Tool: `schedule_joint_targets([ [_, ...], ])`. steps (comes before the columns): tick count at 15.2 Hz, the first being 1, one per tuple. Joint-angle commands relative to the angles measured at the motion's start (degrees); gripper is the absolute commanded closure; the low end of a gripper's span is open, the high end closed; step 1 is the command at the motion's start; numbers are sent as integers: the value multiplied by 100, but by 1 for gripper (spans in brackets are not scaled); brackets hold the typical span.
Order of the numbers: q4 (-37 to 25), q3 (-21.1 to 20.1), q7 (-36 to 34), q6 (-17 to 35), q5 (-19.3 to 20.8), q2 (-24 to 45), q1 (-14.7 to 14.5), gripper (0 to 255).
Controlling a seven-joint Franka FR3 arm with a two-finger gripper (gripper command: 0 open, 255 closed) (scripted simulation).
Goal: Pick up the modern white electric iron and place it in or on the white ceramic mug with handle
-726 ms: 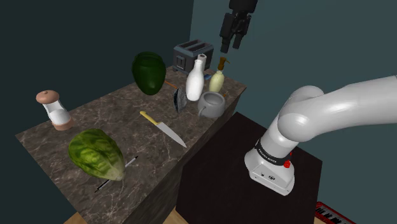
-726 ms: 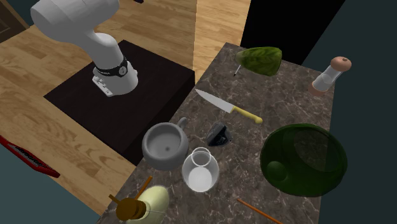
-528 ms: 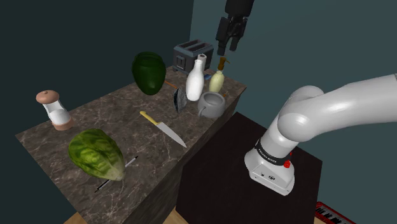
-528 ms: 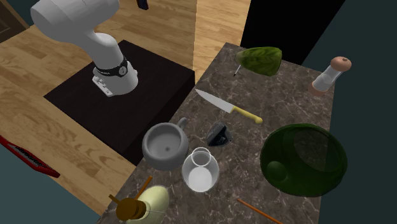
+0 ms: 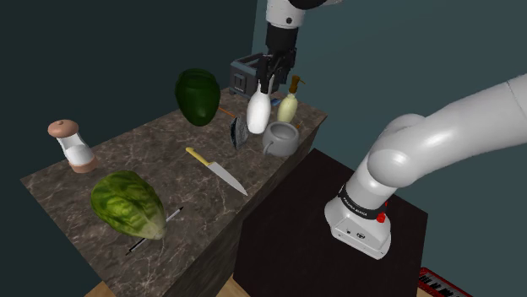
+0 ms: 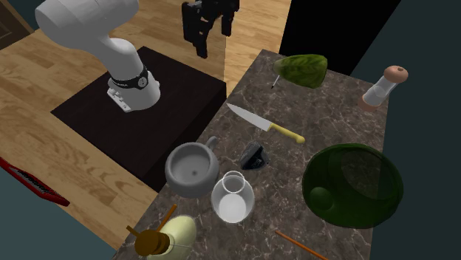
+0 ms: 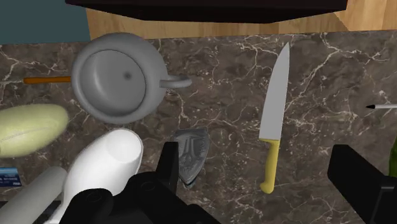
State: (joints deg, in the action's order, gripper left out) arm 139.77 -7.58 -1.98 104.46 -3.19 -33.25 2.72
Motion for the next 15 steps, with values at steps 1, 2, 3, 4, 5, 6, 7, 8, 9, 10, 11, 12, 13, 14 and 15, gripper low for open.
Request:
schedule_joint_targets([
  [1, -6, -106, -121, 401, 115, 383, 57, 0],
  [2, -13, -156, -190, 589, 180, 575, 85, 0],
  [3, -29, -207, -263, 773, 251, 772, 117, 0],
  [4, -53, -257, -342, 952, 330, 974, 151, 0],
  [5, -87, -304, -426, 1126, 417, 1181, 185, 0],
  [6, -128, -348, -516, 1293, 512, 1393, 219, 0],
  [7, -179, -390, -612, 1453, 617, 1608, 255, 0],
  [8, -238, -431, -714, 1606, 729, 1827, 293, 0],
  [9, -306, -468, -822, 1750, 852, 2049, 329, 0],
  [10, -383, -501, -936, 1886, 983, 2273, 364, 0],
  [11, -468, -529, -1056, 2012, 1123, 2500, 397, 0],
  [12, -563, -551, -1181, 2129, 1272, 2729, 426, 0],
  [13, -666, -563, -1310, 2235, 1428, 2959, 447, 0],
  [14, -777, -568, -1441, 2331, 1589, 3190, 463, 0],
  [15, -897, -568, -1575, 2416, 1754, 3422, 476, 0],
])
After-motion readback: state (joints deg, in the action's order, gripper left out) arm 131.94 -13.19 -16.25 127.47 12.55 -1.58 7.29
